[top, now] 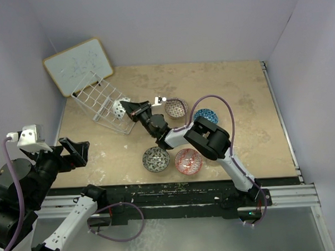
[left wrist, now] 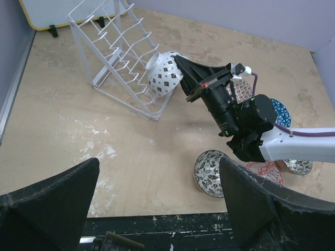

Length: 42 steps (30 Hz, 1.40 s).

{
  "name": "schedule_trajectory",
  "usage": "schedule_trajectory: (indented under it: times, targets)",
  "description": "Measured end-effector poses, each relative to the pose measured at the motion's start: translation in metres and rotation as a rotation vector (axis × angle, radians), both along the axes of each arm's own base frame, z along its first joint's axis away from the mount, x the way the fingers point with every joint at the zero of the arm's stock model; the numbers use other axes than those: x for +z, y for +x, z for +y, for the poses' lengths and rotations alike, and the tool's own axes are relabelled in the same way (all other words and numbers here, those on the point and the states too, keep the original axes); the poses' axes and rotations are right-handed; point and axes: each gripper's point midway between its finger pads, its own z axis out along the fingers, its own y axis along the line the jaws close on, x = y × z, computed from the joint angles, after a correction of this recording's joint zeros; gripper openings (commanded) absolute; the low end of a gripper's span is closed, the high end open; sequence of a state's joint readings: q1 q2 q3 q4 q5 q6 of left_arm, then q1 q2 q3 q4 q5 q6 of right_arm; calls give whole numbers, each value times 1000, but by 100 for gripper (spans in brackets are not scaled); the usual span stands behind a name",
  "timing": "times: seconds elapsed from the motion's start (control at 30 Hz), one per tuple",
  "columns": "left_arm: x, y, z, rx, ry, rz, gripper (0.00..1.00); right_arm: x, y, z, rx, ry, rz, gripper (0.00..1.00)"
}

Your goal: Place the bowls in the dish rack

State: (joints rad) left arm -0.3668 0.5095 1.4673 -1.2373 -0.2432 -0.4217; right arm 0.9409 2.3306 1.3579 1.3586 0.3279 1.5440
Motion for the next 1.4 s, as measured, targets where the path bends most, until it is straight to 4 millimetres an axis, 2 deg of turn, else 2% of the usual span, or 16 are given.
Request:
schedule_trajectory:
  times: [0.13, 0.63, 1.4]
  targets:
    - [-1, 0, 0, 0, 1, 3, 99, -8, 1, 1, -2, -5, 22, 0]
    - [-4, -6, 3, 4, 3, 4, 99, -19, 10, 4, -20, 25, 53, 0]
    - [-4, -9, 4, 5, 0, -2, 99, -16, 9, 2, -40, 135, 119, 0]
